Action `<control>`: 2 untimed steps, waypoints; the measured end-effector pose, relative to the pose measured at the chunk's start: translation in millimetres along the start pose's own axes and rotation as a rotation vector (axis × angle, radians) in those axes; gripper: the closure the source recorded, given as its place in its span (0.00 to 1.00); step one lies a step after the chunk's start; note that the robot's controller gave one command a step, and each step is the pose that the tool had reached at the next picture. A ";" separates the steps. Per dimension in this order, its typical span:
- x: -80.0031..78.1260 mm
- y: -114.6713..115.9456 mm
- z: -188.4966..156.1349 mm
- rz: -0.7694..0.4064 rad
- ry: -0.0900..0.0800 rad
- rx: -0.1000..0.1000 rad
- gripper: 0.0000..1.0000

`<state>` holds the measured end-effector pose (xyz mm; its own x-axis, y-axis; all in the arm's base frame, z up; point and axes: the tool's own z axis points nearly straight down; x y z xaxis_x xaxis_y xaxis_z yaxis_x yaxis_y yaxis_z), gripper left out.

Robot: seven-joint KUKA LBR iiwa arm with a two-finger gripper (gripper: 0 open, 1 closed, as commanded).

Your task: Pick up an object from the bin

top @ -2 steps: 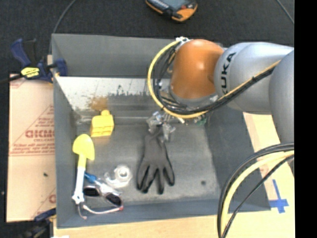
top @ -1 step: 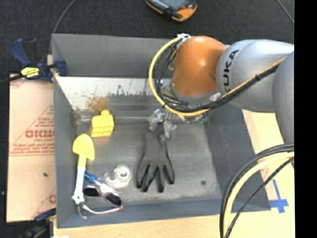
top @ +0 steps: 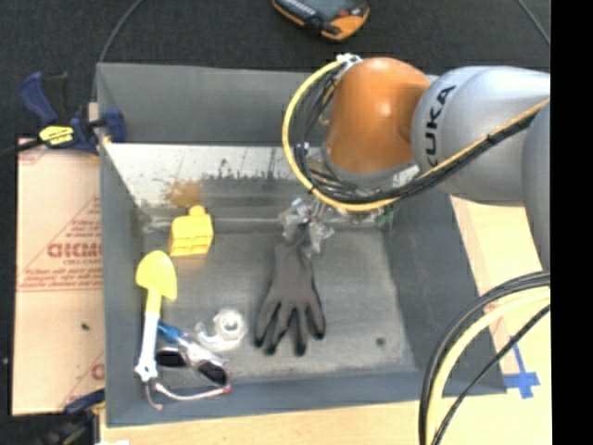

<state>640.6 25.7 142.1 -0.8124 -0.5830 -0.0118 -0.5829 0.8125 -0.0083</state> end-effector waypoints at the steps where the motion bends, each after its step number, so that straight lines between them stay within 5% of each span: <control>1: -0.9 -0.9 -10.5 0.001 -0.004 0.003 1.00; 2: -1.1 -1.2 -15.6 0.002 -0.005 0.003 1.00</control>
Offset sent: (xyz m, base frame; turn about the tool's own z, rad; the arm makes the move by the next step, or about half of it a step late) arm 0.0006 -0.0002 0.0113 0.0007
